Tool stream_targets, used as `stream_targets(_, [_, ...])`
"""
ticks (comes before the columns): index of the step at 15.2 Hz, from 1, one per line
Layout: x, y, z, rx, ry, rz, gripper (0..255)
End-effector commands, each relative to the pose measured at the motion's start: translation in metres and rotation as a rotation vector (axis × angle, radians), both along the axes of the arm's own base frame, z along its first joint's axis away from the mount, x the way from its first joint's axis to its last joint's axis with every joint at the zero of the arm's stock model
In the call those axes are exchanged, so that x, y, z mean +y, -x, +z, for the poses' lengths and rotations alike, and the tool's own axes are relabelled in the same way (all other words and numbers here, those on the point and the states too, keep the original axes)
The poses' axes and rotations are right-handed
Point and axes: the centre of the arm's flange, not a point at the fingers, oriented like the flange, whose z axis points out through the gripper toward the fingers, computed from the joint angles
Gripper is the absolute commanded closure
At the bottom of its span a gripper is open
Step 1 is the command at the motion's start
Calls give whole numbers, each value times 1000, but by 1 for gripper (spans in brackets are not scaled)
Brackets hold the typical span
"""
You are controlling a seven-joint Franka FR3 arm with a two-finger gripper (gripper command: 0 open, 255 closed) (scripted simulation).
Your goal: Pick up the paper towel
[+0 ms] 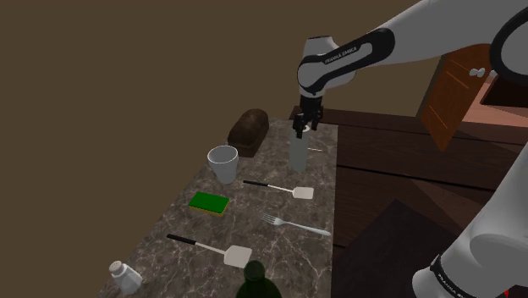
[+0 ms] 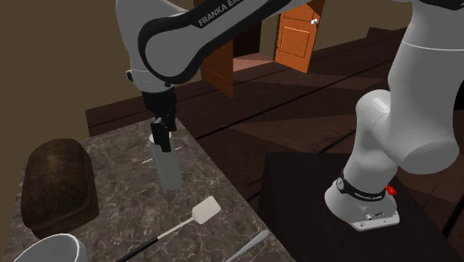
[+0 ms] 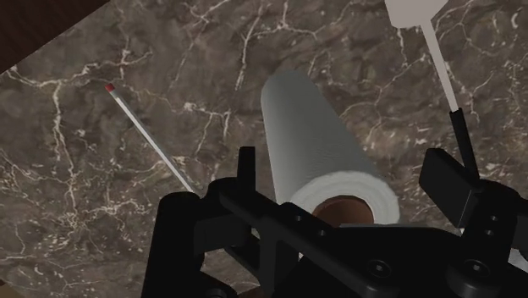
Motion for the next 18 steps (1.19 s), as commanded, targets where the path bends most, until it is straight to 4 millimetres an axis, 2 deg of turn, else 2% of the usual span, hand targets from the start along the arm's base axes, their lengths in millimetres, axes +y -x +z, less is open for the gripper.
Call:
stream_targets(1, [0, 0, -2, -1, 0, 0, 0])
stream_targets(2, [0, 0, -3, -1, 0, 0, 255])
stream_targets(11, [0, 0, -2, -1, 0, 0, 255])
stream_targets(18, [0, 0, 35, -1, 0, 0, 255])
